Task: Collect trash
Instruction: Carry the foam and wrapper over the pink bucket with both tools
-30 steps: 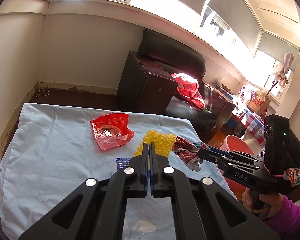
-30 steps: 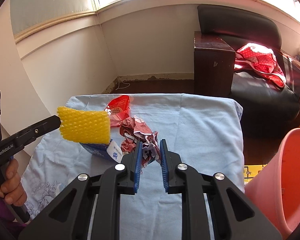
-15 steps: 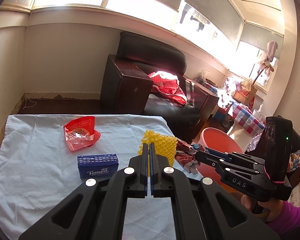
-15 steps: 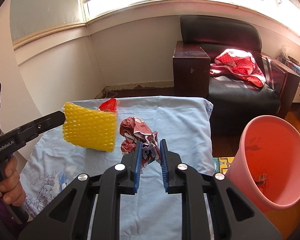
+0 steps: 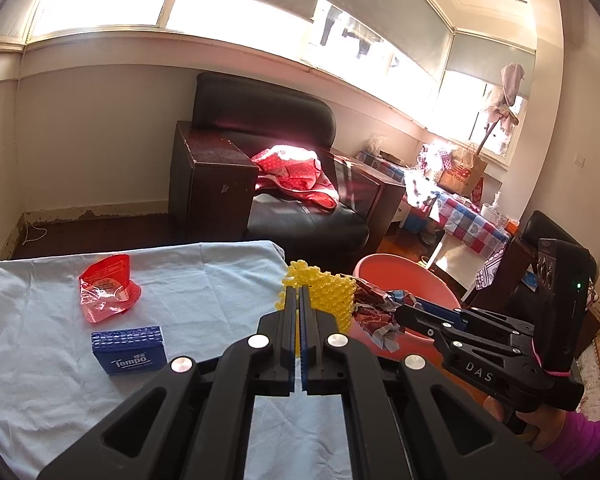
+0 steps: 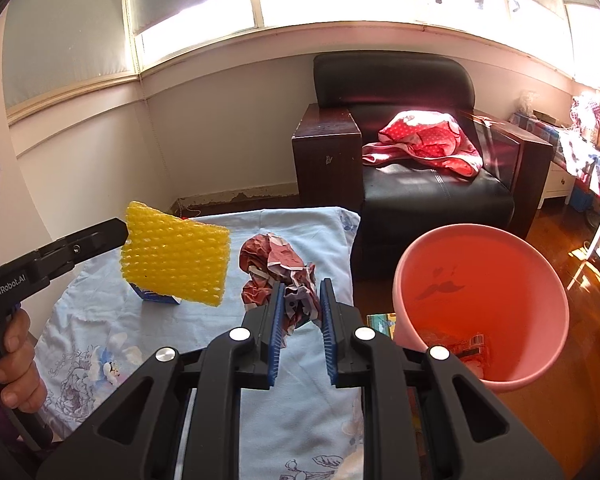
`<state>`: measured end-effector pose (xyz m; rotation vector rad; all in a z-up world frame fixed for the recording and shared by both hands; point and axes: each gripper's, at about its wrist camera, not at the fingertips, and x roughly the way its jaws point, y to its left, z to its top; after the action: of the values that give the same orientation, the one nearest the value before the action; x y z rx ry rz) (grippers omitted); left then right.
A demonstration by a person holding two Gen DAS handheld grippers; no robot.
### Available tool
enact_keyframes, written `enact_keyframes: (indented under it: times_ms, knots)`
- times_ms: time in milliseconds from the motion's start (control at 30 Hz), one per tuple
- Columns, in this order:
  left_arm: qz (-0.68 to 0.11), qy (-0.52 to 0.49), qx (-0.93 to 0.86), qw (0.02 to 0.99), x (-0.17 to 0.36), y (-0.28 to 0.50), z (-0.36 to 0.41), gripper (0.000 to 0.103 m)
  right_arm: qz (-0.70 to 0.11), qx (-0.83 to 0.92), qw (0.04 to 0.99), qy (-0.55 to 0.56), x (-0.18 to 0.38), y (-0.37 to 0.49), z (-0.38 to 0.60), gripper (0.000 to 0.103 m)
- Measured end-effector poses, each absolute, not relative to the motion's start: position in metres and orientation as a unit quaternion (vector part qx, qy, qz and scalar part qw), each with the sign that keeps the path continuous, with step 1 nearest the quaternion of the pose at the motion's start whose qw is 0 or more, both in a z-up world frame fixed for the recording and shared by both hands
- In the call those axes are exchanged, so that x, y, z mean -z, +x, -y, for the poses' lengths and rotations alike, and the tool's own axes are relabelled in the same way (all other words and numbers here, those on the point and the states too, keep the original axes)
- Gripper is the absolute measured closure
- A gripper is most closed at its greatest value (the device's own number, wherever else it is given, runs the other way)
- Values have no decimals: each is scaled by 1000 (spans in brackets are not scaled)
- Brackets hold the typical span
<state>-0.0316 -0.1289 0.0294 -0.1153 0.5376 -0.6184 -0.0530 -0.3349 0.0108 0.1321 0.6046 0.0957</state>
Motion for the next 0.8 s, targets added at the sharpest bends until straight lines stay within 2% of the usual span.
enact_keyframes:
  times_ms: [800]
  knots:
    - [-259, -5, 376, 890, -31, -25, 254, 102, -265, 77, 956, 103, -10, -91, 435, 85]
